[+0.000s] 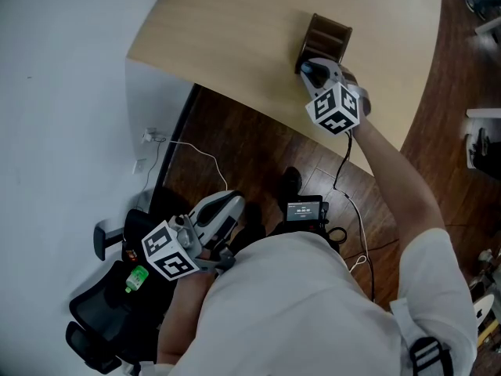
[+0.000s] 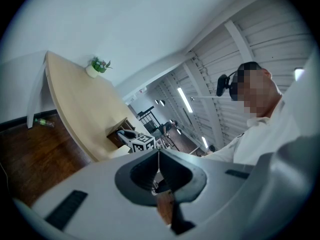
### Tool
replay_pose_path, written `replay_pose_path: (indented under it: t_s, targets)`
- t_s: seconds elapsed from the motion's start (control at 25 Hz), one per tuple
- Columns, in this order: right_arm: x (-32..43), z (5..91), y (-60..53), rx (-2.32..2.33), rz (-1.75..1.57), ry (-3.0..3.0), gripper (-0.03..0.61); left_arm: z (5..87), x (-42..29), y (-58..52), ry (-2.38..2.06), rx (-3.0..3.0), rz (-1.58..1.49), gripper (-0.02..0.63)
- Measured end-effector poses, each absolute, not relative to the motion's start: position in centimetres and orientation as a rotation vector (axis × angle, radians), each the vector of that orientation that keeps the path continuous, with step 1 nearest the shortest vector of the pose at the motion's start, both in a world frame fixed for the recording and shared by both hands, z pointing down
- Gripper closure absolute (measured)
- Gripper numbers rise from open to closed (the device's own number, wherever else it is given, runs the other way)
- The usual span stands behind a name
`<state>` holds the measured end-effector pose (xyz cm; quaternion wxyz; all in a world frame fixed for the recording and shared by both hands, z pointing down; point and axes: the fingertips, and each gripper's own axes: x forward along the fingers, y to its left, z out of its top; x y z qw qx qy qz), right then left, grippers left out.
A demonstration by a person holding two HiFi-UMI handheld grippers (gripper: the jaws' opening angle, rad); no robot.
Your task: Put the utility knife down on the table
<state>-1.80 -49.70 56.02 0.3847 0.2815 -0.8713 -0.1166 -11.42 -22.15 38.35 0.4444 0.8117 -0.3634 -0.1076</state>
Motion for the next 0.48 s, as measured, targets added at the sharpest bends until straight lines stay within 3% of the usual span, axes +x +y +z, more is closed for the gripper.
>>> replay_pose_path:
  t_s: [0.12,0.2,0.48]
  targets:
    - [-1.76,56.37,-49.84,0.719,-0.294,-2.212,0.509,38.53,-11.57,-22.25,-0.900,2.008,-0.266,0.611]
    - [-1.87,56.60,-49.84,0.712,-0.286,-2.210,0.467,38.59,-11.69,-22.26,-0.900,2.008,-0.268,0.611]
    - [-1.78,56.74,-49.85,0.718,-0.283,-2.200,0.465,38.67,-11.84,-22.11,-0.899,2.009,-0.267,0.611]
